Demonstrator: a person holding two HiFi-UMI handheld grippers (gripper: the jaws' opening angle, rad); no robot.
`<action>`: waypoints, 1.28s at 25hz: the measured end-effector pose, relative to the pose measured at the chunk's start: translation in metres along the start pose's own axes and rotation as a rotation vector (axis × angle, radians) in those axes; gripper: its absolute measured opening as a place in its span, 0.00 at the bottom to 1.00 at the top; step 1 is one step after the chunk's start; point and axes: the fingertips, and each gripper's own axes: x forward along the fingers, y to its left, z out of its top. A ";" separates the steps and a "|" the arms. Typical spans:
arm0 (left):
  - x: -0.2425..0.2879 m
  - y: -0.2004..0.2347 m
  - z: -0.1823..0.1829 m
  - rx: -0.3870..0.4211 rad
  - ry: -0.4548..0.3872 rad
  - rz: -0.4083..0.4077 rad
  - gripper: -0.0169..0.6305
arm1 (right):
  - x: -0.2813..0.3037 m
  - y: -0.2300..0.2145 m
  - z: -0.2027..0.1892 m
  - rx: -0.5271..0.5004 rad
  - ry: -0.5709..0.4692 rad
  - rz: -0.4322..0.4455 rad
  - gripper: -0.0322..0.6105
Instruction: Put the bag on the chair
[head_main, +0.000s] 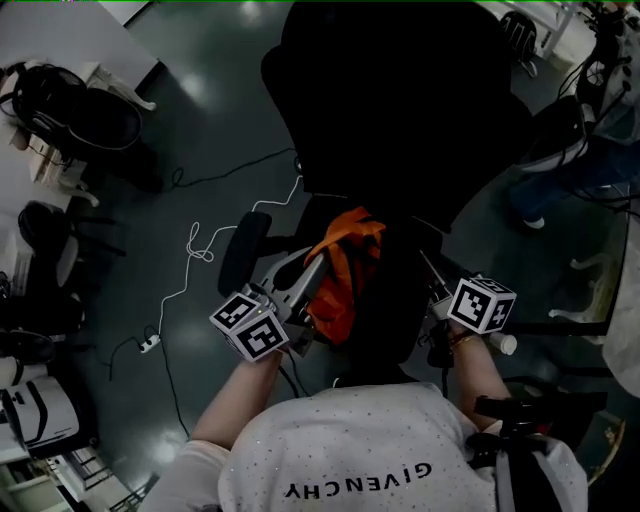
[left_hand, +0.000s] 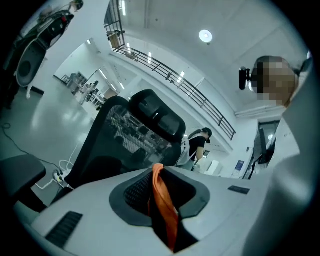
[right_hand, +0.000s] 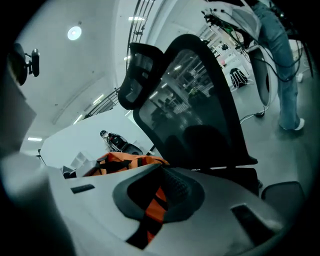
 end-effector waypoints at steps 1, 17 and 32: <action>0.007 0.003 -0.005 0.023 0.014 0.010 0.13 | 0.007 -0.004 -0.002 0.004 0.016 0.009 0.06; 0.033 0.055 -0.065 0.016 0.137 0.175 0.14 | 0.043 -0.051 -0.012 0.041 0.089 0.021 0.06; 0.024 0.094 -0.145 -0.015 0.368 0.303 0.13 | 0.057 -0.079 -0.057 0.117 0.174 0.024 0.06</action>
